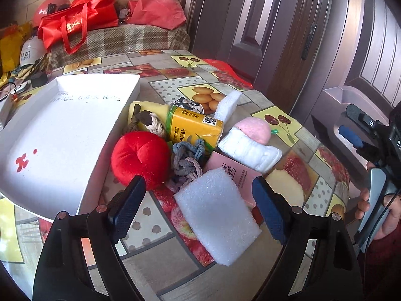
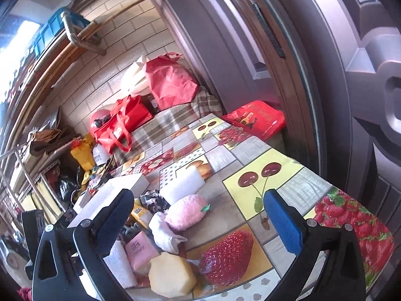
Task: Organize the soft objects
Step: 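Raise both tools and move them toward the pile of soft objects, then grasp the white foam block with the left tool while the right grasps the yellow hexagonal sponge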
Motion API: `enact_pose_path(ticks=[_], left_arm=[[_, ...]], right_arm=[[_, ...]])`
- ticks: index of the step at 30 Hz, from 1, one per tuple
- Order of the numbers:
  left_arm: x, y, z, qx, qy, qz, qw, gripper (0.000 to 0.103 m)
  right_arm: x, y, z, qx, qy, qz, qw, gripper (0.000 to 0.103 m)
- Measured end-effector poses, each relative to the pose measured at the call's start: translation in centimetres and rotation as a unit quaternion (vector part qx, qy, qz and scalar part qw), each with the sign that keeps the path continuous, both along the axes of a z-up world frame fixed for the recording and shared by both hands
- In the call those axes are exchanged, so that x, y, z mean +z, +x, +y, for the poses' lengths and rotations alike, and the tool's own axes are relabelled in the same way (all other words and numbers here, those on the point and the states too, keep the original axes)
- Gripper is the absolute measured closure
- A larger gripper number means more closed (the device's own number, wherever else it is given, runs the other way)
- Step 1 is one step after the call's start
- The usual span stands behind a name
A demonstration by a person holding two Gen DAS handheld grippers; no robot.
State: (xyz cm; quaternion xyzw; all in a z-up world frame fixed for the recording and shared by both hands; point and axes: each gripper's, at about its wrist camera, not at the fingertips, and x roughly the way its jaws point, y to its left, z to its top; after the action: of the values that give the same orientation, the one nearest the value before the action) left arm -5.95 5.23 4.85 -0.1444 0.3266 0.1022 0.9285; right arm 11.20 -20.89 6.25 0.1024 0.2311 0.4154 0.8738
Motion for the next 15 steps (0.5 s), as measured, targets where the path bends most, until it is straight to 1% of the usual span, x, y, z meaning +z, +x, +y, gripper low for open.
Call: enact_pose_path(ticks=[1, 3, 6, 9, 11, 13, 14, 15], left_arm=[[0.0, -0.3, -0.1, 0.002, -0.005, 0.001, 1.0000, 0.016], [-0.4, -0.7, -0.3, 0.009, -0.029, 0.009, 0.9995, 0.016], [-1.4, -0.3, -1.0, 0.034, -0.062, 0.038, 0.9968, 0.016], [-1.8, 0.5, -1.9, 0.046, -0.065, 0.042, 0.9960, 0.016], [-2.0, 1.2, -2.7, 0.044, -0.056, 0.052, 0.9961, 0.016], [-2.4, 1.9, -2.9, 0.039, -0.048, 0.063, 0.9961, 0.016], [-2.7, 2.1, -2.8, 0.037, -0.051, 0.067, 0.9957, 0.016], [-3.0, 2.1, -2.6, 0.032, -0.060, 0.067, 0.9954, 0.018]], right_arm=[[0.2, -0.2, 0.1, 0.003, -0.011, -0.010, 1.000, 0.000], [0.4, -0.8, 0.1, 0.003, -0.024, -0.027, 0.999, 0.000], [0.4, -1.2, 0.1, 0.000, -0.032, -0.034, 0.999, 0.000], [0.0, -1.1, 0.6, -0.001, -0.045, -0.023, 0.999, 0.000], [-0.5, -1.3, 1.4, 0.014, -0.066, -0.020, 0.998, 0.000], [-1.1, -1.8, 2.7, 0.045, -0.104, -0.027, 0.993, 0.000], [-1.5, -2.1, 3.5, 0.062, -0.127, -0.032, 0.989, 0.000], [-2.0, -2.5, 4.3, 0.082, -0.150, -0.035, 0.985, 0.000]])
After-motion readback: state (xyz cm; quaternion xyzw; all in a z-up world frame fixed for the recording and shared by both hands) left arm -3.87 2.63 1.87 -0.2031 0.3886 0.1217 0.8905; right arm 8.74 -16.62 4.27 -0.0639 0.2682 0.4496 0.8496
